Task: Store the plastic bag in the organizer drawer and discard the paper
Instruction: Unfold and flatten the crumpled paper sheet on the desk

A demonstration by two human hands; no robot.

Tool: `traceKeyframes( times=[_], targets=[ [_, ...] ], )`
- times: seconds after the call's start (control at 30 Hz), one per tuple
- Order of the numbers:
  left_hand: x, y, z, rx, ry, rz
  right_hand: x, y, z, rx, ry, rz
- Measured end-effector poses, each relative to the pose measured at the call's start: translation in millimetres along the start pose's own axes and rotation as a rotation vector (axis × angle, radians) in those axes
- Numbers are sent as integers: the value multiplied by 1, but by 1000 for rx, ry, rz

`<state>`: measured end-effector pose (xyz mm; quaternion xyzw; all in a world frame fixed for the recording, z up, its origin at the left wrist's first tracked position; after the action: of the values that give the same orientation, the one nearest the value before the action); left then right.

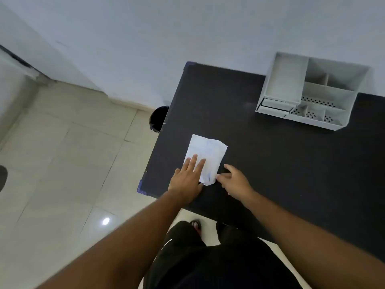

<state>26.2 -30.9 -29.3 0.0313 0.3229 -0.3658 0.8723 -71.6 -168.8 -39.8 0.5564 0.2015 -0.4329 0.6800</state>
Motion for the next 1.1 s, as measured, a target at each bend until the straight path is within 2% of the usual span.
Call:
traceKeyframes(
  times=[0.13,0.27,0.37,0.47,0.57,0.67,0.77,0.93,1.0,1.1],
  targets=[
    [13,-3,1,11,13,-1,14,9,6,221,57,-118],
    [20,-3,12,-18,-52,-82,19,17,12,272,29,-75],
    [29,1,29,-54,-111,-181,20,16,22,177,-44,115],
    [42,0,48,71,-156,-292,16,14,25,-34,-15,249],
    [50,3,50,61,-86,-271,13,16,20,-153,-9,296],
    [52,10,34,120,13,-243,18,12,14,-66,-24,259],
    [52,17,18,174,57,-218,23,8,2,142,-20,206],
    [51,18,17,86,-4,-243,29,9,-10,333,-56,145],
    [49,17,26,-10,-61,-294,27,9,-10,284,-70,186],
    [47,15,50,-123,-142,-360,17,11,-1,-20,-118,297]
  ],
)
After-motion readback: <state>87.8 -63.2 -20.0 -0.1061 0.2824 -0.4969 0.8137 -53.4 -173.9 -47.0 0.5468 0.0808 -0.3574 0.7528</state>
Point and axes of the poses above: each hand's wrist, its own x-axis towards the middle knuckle, its own z-axis out of the back of the hand, y = z × x, the point moved 5 cm from there along x, towards the middle knuckle
